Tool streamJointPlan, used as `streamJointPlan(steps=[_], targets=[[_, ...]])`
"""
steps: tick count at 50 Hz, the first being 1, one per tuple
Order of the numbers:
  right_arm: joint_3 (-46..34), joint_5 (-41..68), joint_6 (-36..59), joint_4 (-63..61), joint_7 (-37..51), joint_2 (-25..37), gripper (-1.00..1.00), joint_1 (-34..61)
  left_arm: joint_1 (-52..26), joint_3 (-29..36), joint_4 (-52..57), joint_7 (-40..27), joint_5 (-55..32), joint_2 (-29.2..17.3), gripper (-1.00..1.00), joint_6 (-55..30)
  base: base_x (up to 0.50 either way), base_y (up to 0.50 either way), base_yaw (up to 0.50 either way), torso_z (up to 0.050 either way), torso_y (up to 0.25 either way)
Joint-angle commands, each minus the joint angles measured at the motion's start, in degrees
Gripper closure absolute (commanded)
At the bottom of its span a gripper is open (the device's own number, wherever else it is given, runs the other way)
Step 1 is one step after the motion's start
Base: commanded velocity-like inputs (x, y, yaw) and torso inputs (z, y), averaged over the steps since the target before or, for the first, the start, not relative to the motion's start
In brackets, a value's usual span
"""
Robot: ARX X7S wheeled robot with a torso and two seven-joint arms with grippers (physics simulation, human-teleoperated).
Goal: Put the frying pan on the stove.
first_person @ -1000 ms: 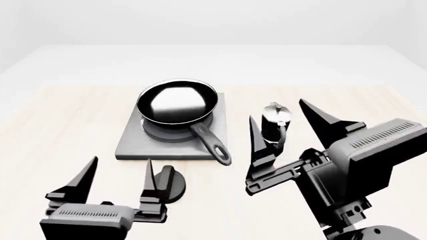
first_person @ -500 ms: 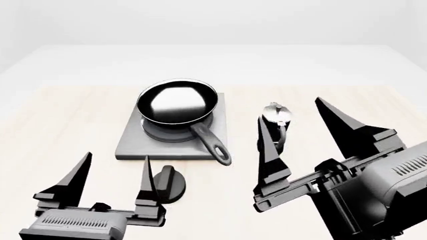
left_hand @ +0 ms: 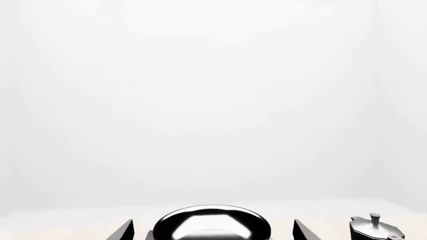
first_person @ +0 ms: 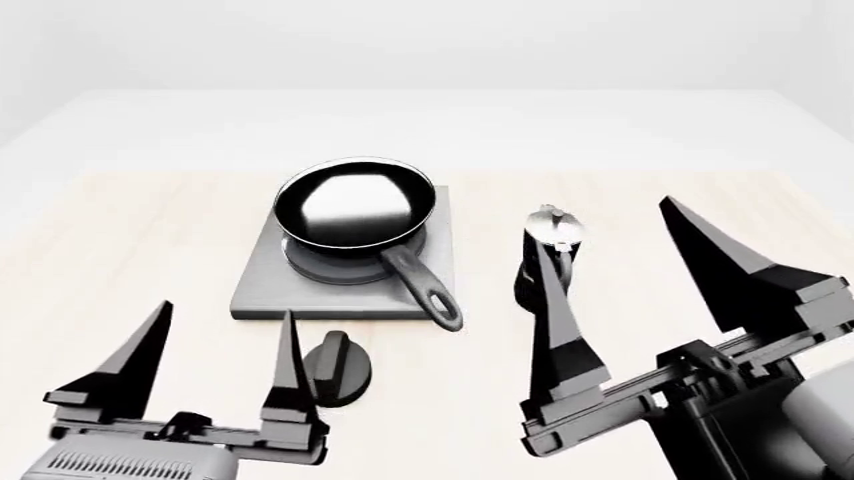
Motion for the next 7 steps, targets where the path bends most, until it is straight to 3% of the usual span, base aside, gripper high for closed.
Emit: streamJointPlan(steps=[1, 7], targets=[[-11.6, -2.3, -7.9, -0.4, 5.3, 5.9, -1.0, 5.9, 0.9, -0.3, 2.4, -0.6, 0.1, -0.8, -1.0, -0.2, 0.0, 0.0, 0.0, 0.0, 0.0], [-24.7, -4.1, -12.4, -0.5, 9.4, 8.8, -1.0, 15.8, 1.3, -0.4, 3.9, -0.9, 0.3, -1.2, -1.0, -0.3, 0.0, 0.0, 0.0, 0.0, 0.0]])
